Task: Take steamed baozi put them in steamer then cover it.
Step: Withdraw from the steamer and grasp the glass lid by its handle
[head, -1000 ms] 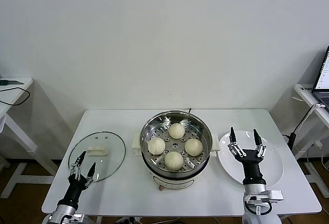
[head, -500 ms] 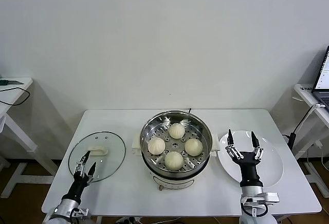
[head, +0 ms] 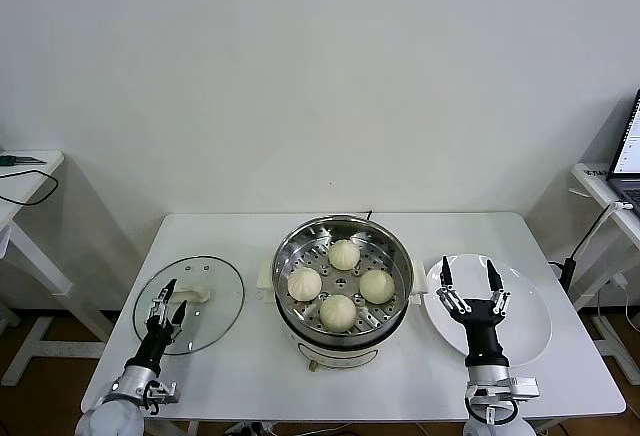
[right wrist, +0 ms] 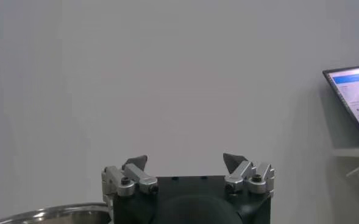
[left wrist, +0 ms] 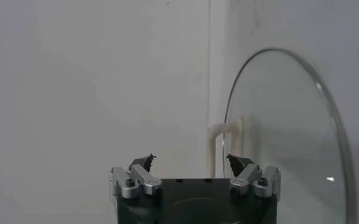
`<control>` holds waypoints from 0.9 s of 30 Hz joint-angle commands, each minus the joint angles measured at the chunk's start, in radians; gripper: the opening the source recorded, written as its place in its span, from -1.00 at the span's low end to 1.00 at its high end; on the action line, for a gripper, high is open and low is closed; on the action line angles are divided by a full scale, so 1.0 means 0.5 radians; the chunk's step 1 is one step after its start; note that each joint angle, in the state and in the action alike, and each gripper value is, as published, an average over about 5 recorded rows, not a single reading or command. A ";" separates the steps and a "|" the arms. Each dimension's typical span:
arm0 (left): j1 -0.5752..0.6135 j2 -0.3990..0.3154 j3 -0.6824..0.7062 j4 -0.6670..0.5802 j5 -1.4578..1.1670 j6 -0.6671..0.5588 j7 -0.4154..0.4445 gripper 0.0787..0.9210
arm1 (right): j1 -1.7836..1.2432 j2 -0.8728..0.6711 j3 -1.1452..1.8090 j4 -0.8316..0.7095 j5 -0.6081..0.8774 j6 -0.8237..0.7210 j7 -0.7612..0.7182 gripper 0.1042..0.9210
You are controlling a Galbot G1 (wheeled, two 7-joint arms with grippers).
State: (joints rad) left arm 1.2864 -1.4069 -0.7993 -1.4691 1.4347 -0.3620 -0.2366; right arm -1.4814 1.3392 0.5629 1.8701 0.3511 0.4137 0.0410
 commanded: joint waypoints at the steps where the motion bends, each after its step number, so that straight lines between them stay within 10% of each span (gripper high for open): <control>1: -0.152 0.005 0.009 0.121 0.039 0.013 -0.006 0.77 | -0.004 0.006 -0.001 -0.023 -0.023 0.017 -0.001 0.76; 27: -0.323 0.001 0.038 0.335 0.068 0.036 -0.024 0.72 | 0.011 0.009 0.000 -0.092 -0.053 0.048 -0.021 0.76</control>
State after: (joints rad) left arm 1.1432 -1.4050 -0.7819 -1.3306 1.4653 -0.3441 -0.2442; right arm -1.4756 1.3437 0.5636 1.8279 0.3267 0.4354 0.0317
